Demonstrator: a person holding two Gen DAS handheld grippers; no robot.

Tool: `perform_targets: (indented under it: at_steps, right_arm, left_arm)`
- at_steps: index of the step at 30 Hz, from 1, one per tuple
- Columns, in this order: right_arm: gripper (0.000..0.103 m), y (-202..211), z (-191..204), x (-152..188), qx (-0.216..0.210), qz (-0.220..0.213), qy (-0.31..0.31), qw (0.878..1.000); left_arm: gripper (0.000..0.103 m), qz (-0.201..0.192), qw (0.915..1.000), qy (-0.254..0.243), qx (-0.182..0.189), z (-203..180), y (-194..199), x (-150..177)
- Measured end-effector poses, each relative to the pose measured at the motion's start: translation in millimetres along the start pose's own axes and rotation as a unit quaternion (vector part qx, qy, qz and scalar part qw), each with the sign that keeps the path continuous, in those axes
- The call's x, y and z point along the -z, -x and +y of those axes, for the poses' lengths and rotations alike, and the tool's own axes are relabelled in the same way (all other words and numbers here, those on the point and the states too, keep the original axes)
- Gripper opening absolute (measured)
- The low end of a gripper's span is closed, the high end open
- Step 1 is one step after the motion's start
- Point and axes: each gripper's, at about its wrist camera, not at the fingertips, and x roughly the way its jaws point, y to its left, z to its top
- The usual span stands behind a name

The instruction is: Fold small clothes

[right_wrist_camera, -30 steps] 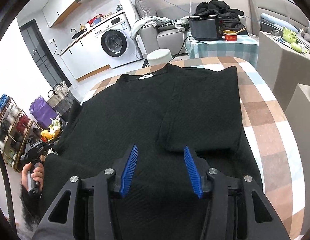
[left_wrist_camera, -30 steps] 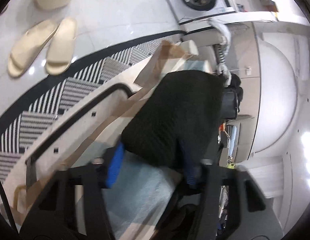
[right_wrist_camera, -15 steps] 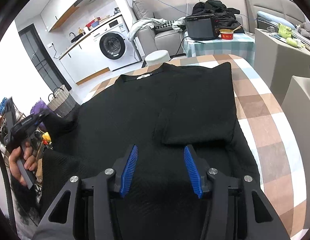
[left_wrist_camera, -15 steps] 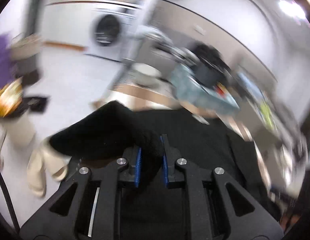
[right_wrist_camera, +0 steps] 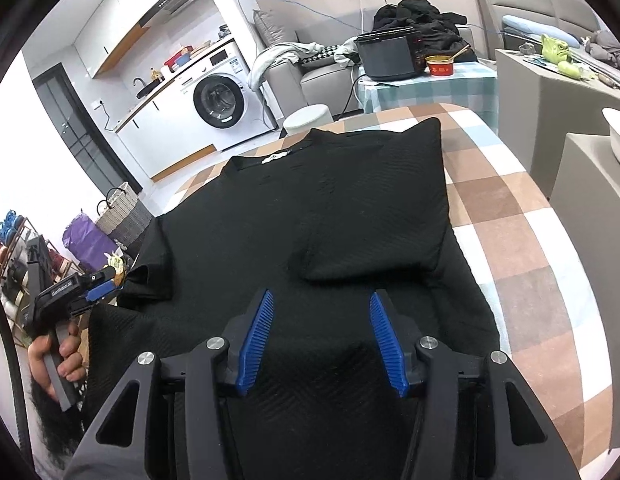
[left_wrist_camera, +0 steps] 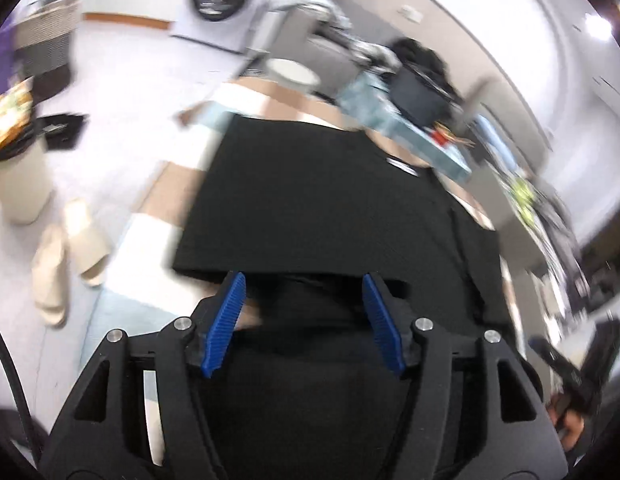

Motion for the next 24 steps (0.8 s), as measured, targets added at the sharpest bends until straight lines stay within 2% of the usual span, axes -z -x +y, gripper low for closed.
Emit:
perform_targets:
  at_steps: [3,7,11,12,14,15,19,24]
  right_arm:
    - [0.052,-1.7,-1.0,-0.5,-0.004,0.001,-0.001,1.0]
    - [0.052,-0.9,-2.0,0.0,-0.003,0.001,-0.002,1.0]
    - [0.052,0.1,-4.6,0.0,0.002,0.002,-0.006,1.0]
    - [0.052,-0.3,-5.2,-0.2,0.003,0.002,-0.007,1.0]
    - [0.052,-0.7,-5.2,-0.6,0.004,0.002,-0.009,1.0]
    - [0.052,-0.9,-4.6,-0.8,0.003,0.002,-0.01,1.0]
    - [0.052,-2.4,-2.1,-2.0,0.001,0.003,-0.007,1.0]
    - [0.052,-4.9,-1.6,-3.9,-0.002,0.004,-0.007,1.0]
  left_arm:
    - [0.058,0.014,0.9989,0.042,-0.017,35.9,-7.7,-12.7]
    - [0.058,0.024,0.9956,0.08,-0.044,67.8,-36.3,-24.7]
    - [0.056,0.02,0.9956,0.084,-0.036,81.8,-50.3,-25.7]
    - [0.05,0.023,0.9962,0.076,-0.037,82.0,-51.5,-24.2]
    - [0.012,0.035,0.9972,0.054,-0.038,77.6,-54.6,-23.1]
    - [0.007,0.038,0.9974,0.048,-0.037,72.0,-58.2,-18.4]
    - [0.003,0.018,0.9989,0.032,-0.03,61.8,-48.9,-17.7]
    - [0.003,-0.03,0.9995,-0.006,-0.006,27.5,-22.8,-53.1]
